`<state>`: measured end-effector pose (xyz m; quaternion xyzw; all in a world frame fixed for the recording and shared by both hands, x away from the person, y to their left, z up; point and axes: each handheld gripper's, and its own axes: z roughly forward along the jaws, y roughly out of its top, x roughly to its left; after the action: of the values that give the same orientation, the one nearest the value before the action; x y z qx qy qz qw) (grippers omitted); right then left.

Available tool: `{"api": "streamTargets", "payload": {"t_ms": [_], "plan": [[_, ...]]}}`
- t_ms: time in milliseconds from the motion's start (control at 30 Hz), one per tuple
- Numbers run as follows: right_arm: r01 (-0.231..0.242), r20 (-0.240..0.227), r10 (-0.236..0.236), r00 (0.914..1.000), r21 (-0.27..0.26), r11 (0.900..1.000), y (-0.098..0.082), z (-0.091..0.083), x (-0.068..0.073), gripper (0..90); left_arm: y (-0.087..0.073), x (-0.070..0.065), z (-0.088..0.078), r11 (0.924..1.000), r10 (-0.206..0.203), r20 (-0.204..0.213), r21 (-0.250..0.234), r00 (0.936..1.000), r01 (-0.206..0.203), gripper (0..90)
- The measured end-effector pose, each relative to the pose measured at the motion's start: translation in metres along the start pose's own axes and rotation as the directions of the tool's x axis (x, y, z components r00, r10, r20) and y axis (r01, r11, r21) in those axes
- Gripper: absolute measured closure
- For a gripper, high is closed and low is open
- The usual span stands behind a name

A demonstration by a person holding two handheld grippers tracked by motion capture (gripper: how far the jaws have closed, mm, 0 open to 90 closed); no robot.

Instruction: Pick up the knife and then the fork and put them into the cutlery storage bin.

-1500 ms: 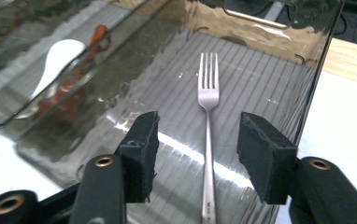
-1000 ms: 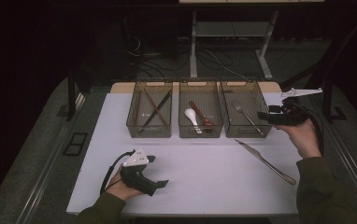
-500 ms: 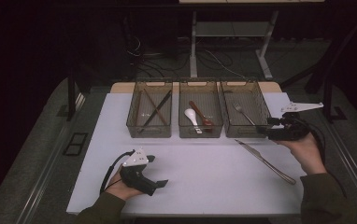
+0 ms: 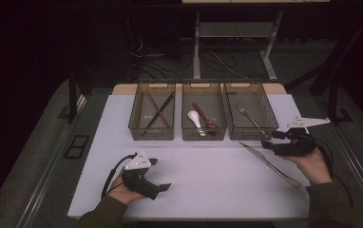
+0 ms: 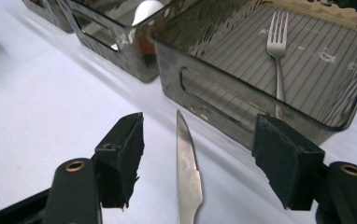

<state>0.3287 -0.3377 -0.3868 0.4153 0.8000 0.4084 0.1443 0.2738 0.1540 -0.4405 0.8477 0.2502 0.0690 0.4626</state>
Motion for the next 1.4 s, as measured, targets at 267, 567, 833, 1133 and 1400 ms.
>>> {"api": "streamTargets", "payload": {"t_ms": [267,567,833,1133,1400], "plan": [[0.000,-0.010,0.000,0.9999,0.005,1.000,-0.014,-0.004,0.003,34.0,0.000,0.000,0.000,1.0000,0.000,0.001,0.006,1.0000,0.000,0.0],[0.020,-0.017,-0.020,0.9997,0.009,1.000,-0.027,-0.010,0.008,34.0,0.000,0.000,0.000,1.0000,0.000,0.000,0.004,1.0000,0.000,0.0],[0.027,-0.034,-0.025,0.9991,0.052,0.998,-0.037,-0.009,0.014,33.6,0.000,-0.001,0.000,1.0000,0.001,-0.003,0.006,1.0000,-0.001,0.0],[0.056,0.002,-0.057,0.9984,0.132,0.990,-0.035,-0.005,0.016,35.5,0.000,-0.001,0.001,0.9999,0.006,0.000,0.011,1.0000,-0.006,0.0],[0.081,0.032,-0.091,0.9953,0.247,0.966,-0.031,0.001,0.018,41.1,0.000,-0.001,0.001,0.9999,0.009,0.000,0.012,1.0000,-0.009,0.0]]}}
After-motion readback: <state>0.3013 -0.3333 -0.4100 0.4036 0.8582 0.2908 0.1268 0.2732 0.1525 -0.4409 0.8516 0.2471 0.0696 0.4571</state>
